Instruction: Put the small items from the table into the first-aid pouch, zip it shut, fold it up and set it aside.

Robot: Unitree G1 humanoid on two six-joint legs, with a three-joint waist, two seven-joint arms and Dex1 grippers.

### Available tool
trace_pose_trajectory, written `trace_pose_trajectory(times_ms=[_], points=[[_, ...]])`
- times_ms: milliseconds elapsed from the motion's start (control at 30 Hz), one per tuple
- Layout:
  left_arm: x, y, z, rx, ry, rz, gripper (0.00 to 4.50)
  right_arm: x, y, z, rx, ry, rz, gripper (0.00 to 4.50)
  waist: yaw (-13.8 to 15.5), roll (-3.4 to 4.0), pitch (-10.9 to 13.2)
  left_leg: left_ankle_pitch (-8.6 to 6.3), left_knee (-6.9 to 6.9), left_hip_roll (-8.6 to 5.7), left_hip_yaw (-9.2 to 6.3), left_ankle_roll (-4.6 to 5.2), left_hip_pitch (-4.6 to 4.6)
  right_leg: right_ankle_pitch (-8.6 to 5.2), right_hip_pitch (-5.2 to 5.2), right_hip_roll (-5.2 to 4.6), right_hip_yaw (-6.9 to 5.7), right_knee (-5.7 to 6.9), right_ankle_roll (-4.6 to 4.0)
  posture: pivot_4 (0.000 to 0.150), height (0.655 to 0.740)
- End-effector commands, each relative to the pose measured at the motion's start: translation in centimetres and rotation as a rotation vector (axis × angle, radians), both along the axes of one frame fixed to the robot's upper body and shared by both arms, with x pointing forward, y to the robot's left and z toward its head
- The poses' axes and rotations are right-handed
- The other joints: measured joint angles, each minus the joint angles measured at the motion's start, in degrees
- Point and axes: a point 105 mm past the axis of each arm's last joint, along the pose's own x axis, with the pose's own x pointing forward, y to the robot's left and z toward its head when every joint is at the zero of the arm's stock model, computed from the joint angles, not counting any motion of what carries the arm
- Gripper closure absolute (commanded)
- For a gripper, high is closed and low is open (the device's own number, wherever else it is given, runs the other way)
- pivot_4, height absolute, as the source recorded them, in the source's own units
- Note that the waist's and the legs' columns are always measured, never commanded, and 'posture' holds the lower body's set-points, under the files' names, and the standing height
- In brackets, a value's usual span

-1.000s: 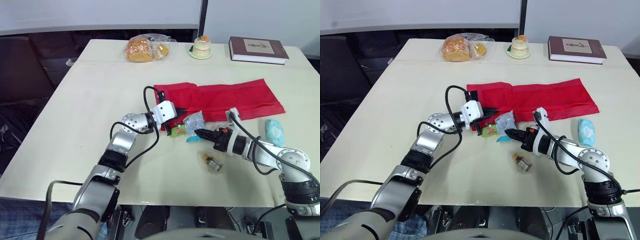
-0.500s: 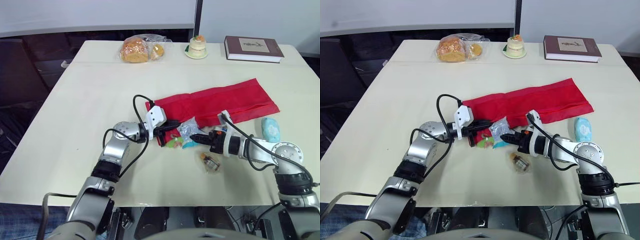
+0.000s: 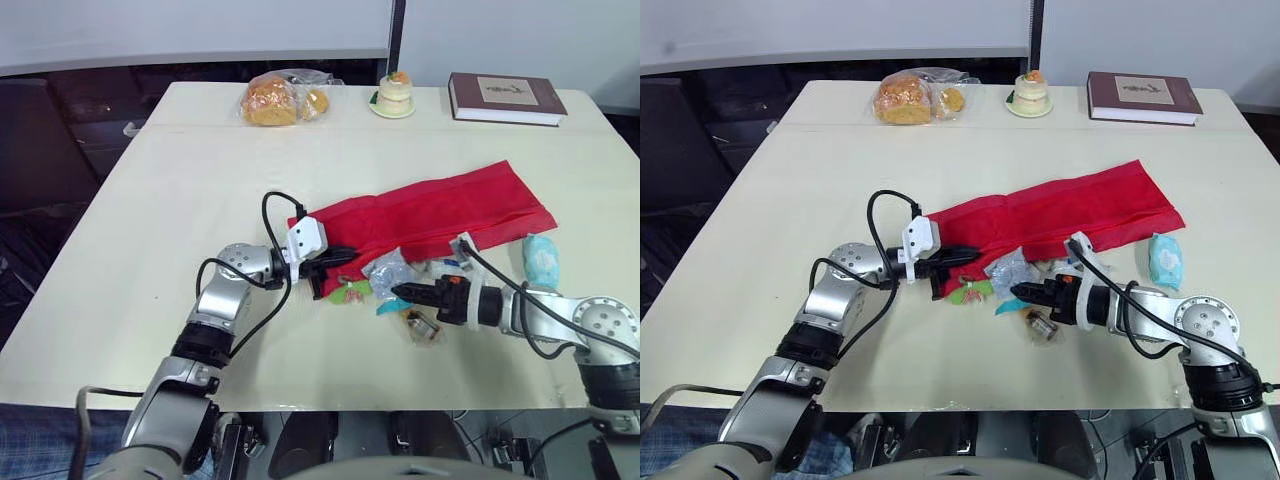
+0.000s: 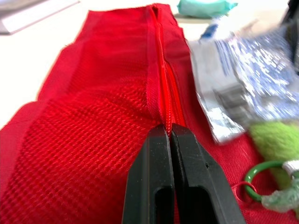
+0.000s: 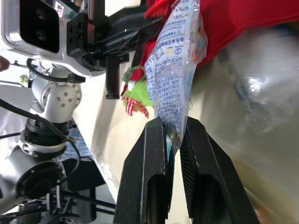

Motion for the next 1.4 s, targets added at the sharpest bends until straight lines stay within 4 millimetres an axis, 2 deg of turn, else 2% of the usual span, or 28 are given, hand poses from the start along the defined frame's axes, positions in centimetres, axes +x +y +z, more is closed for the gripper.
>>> trace_pose_trajectory(times_ms=[33,267,500,733,1000,1200,1333,1367,1400], points=[[0.1,-0.5,1.3,-0.014,-0.080,-0.018,4.45,0.0,1.0,0.8,0.040,0.009,0.029,4.50,0.0,0.00,0.0,0.00,0.00,0.00,0.01,0.00,0.00,0.00,0.00,0.00,0.00,-0.01,0.00,0.150,0.7400],[-0.4,-1.2,1.1,-0.026,-0.094,-0.031,4.45,1.4,3.5,0.4,0.042,0.055,0.037,4.50,-0.1,0.00,0.0,0.00,0.00,0.02,-0.04,0.00,0.00,0.00,-0.01,0.02,-0.04,0.02,0.00,0.150,0.7400],[-0.6,-0.9,0.6,-0.014,-0.100,0.006,4.45,4.3,3.8,0.1,0.053,0.096,-0.082,4.50,-0.1,0.00,0.0,0.00,0.00,0.02,-0.02,0.00,0.00,0.00,-0.03,0.00,-0.01,0.04,0.00,0.150,0.7400],[-1.0,-0.8,-0.1,0.013,-0.109,0.012,4.45,6.4,4.1,1.3,0.111,0.071,-0.179,4.50,-0.2,0.01,0.0,0.00,0.00,0.06,0.00,0.00,0.04,0.00,-0.02,0.04,0.00,0.06,-0.01,0.150,0.7400],[0.0,-0.6,0.1,-0.001,-0.096,0.061,4.45,9.1,4.9,2.9,0.136,-0.002,-0.279,4.50,-0.2,0.02,0.0,0.00,0.00,0.04,0.03,0.00,-0.04,0.01,-0.09,0.02,0.01,0.06,0.00,0.150,0.7400],[0.4,-0.4,0.1,-0.010,-0.086,0.083,4.45,9.9,6.1,3.5,0.136,-0.047,-0.306,4.50,-0.2,0.03,0.0,0.00,-0.01,0.04,0.03,0.00,-0.09,0.01,-0.16,0.02,0.01,0.05,0.00,0.150,0.7400],[0.7,-0.2,0.0,-0.006,-0.085,0.092,4.45,9.5,6.7,3.9,0.126,-0.090,-0.274,4.50,-0.2,0.03,0.0,0.00,-0.01,0.04,0.08,0.00,-0.19,0.01,-0.28,0.02,0.05,0.10,-0.01,0.150,0.7400],[0.7,-0.1,0.0,-0.005,-0.085,0.095,4.50,9.2,6.8,3.8,0.108,-0.105,-0.254,3.80,-0.2,0.03,0.0,0.00,-0.01,0.04,0.08,-0.01,-0.19,0.01,-0.28,0.02,0.05,0.11,0.00,0.150,0.7400],[0.9,0.1,0.1,-0.004,-0.086,0.101,4.50,8.8,6.8,3.7,0.082,-0.131,-0.227,3.61,-0.2,0.03,0.0,0.00,-0.01,0.04,0.08,0.00,-0.19,0.01,-0.28,0.02,0.05,0.11,-0.01,0.150,0.7400]])
